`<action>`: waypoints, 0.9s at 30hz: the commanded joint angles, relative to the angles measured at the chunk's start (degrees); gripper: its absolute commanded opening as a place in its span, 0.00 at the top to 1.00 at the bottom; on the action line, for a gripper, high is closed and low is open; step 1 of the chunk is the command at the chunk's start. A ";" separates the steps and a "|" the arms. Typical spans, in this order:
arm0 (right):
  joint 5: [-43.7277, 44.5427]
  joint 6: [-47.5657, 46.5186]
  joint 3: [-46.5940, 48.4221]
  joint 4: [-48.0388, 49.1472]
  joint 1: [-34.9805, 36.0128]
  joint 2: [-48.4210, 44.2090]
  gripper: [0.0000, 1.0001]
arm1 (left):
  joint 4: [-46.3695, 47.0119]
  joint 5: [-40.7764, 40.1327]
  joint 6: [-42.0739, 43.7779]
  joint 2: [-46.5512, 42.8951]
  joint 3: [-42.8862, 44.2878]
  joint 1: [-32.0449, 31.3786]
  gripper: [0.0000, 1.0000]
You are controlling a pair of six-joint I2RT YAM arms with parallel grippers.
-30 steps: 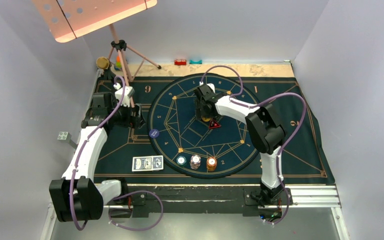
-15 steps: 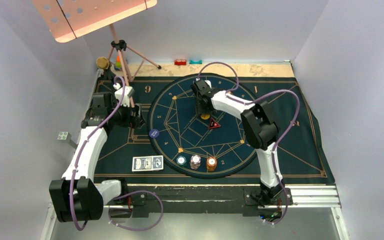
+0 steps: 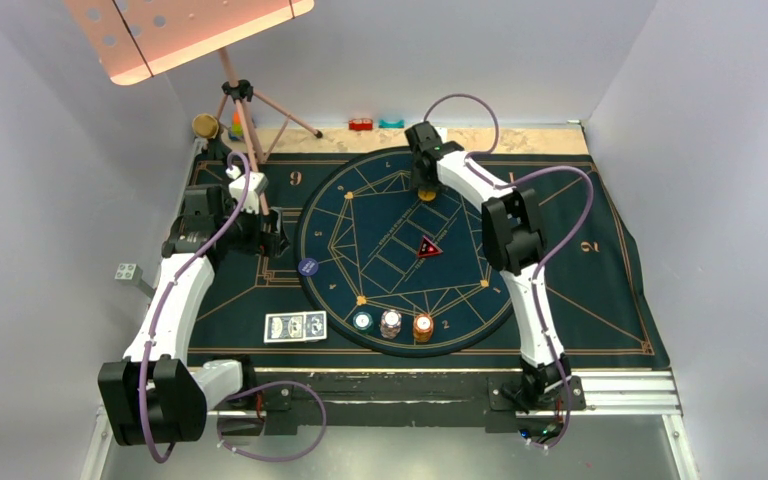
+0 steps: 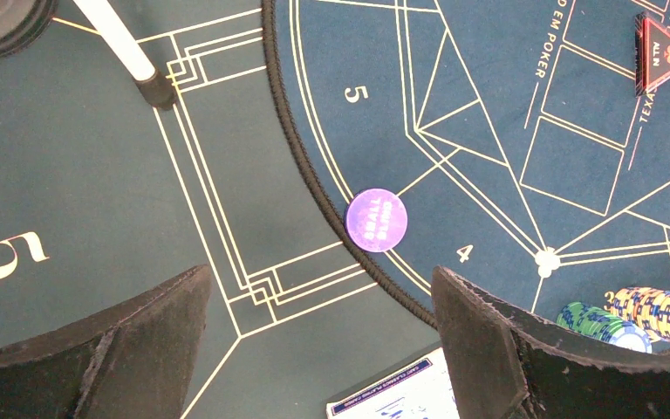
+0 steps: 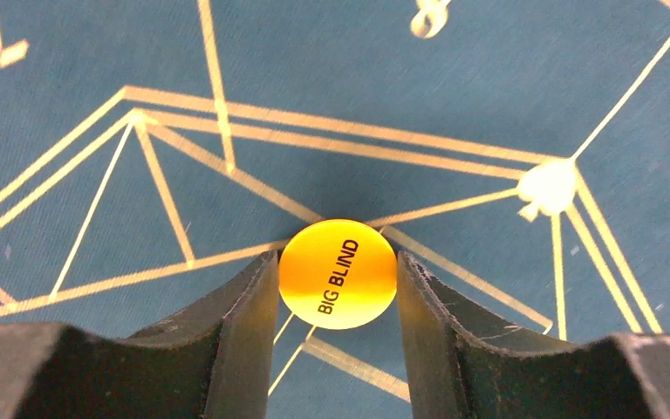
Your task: Distribute texas hold em gaming equipment
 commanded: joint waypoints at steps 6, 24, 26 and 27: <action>1.88 0.26 11.82 -4.34 -3.44 5.21 0.71 | 0.73 0.61 0.93 -0.94 0.67 0.31 0.00; -0.25 1.33 -28.37 8.50 3.89 -24.74 0.03 | 0.10 1.09 1.43 -0.79 0.95 0.35 0.00; -2.00 0.51 -33.35 10.71 6.60 -26.93 0.02 | 0.05 1.22 1.49 -0.78 0.93 0.37 0.00; -1.99 0.52 -34.97 10.91 7.79 -27.39 0.02 | 0.07 1.29 1.43 -0.73 0.88 0.30 0.00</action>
